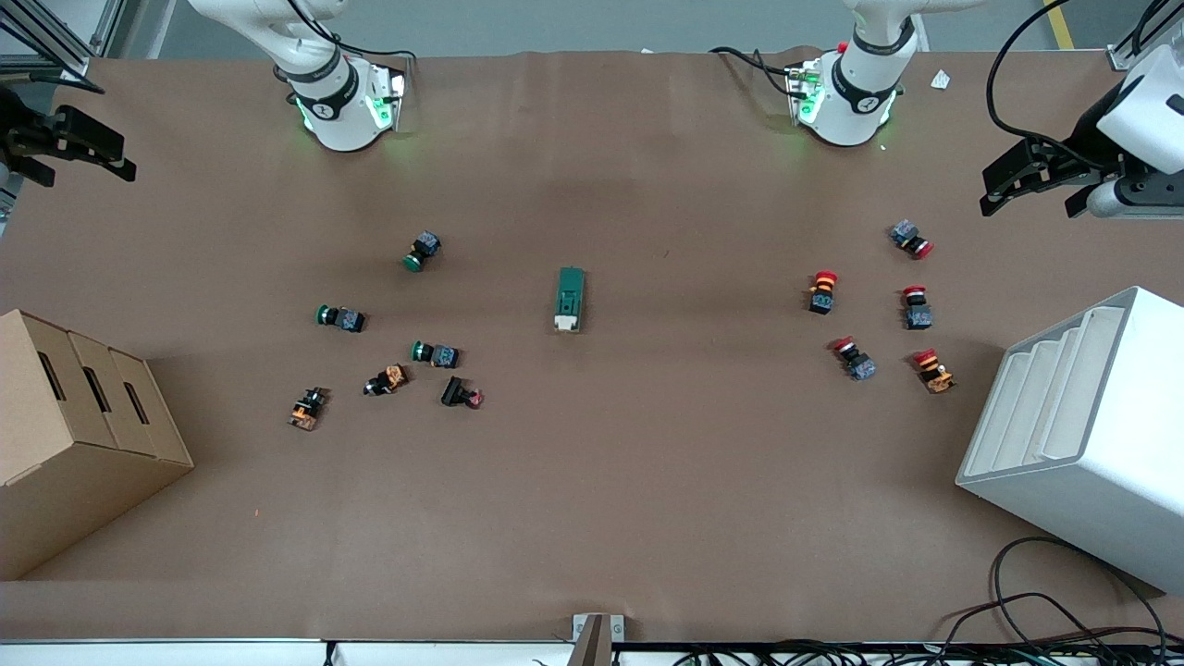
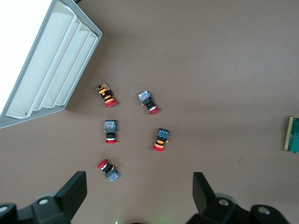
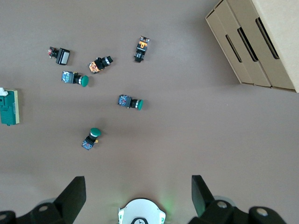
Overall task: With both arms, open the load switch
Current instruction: 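Move the left gripper toward the teal load switch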
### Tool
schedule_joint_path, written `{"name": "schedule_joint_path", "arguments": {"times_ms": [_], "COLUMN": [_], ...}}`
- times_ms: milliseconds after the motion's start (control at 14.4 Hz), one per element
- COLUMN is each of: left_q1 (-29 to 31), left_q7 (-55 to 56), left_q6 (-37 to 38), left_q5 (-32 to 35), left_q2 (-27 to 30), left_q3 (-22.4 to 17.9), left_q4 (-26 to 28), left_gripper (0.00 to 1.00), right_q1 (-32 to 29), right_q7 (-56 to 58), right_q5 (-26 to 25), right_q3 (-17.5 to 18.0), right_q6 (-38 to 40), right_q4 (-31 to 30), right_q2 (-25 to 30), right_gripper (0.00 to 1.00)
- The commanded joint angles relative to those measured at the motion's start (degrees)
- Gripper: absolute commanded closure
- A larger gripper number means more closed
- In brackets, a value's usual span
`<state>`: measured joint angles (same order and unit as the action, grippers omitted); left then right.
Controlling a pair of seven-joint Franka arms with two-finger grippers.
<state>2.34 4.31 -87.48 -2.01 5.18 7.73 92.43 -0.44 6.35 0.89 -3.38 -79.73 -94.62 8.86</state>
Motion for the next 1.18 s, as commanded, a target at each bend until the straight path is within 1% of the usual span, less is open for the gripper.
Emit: {"name": "schedule_joint_path", "arguments": {"times_ms": [0,209,278,348,417,626,765,904,1043,1112], "left_q1": [0.38,0.56,0.38,-0.40,-0.67,-2.25,-2.87,-3.74,-5.76,-8.12], "left_q7": [0.09,0.09,-0.43,0.17,0.35,4.11,9.73,15.52,27.35,33.43], "left_q6": [1.08,1.00,1.00,1.00,1.00,-0.75,-5.75,-11.37,-14.28,-15.43], "left_q5": [-0.27,-0.28,-0.10,-0.01,-0.45,-0.36,-0.19,-0.10,0.77,3.04], "left_q2": [-0.34,-0.60,-1.30,-3.31,-3.85,-5.34,-6.14,-7.28,-10.25,-11.93], "left_q3": [0.09,0.09,0.09,0.18,0.70,6.31,10.97,18.33,22.66,23.37], "left_q4": [-1.37,-1.81,-2.60,-4.26,-4.45,-3.22,-0.69,0.91,1.09,1.17], "left_gripper": [0.00,0.00,0.00,0.00,0.00,0.00,0.00,0.00,0.00,0.00], "right_q1": [-0.26,-0.26,-0.26,-0.26,-0.26,-0.26,-0.35,-0.43,-0.78,-0.96], "right_q7": [0.16,0.16,0.16,0.16,0.16,0.16,0.07,-0.45,-0.28,-0.28], "right_q5": [-0.36,-0.36,-0.36,-0.36,-0.36,-0.36,-0.36,-0.36,-0.45,-0.54], "right_q3": [0.39,0.39,0.39,0.39,0.39,0.39,0.31,0.31,0.31,0.22], "right_q6": [-0.17,-0.17,-0.17,-0.17,-0.17,-0.08,0.97,1.15,0.80,0.71], "right_q4": [-1.45,-1.45,-1.45,-1.45,-1.45,-1.27,0.04,1.88,2.16,2.24], "right_q2": [1.51,1.51,1.51,1.51,1.51,1.43,1.34,0.64,-0.24,-0.94], "right_gripper": [0.00,0.00,0.00,0.00,0.00,0.00,0.00,0.00,0.00,0.00]}}
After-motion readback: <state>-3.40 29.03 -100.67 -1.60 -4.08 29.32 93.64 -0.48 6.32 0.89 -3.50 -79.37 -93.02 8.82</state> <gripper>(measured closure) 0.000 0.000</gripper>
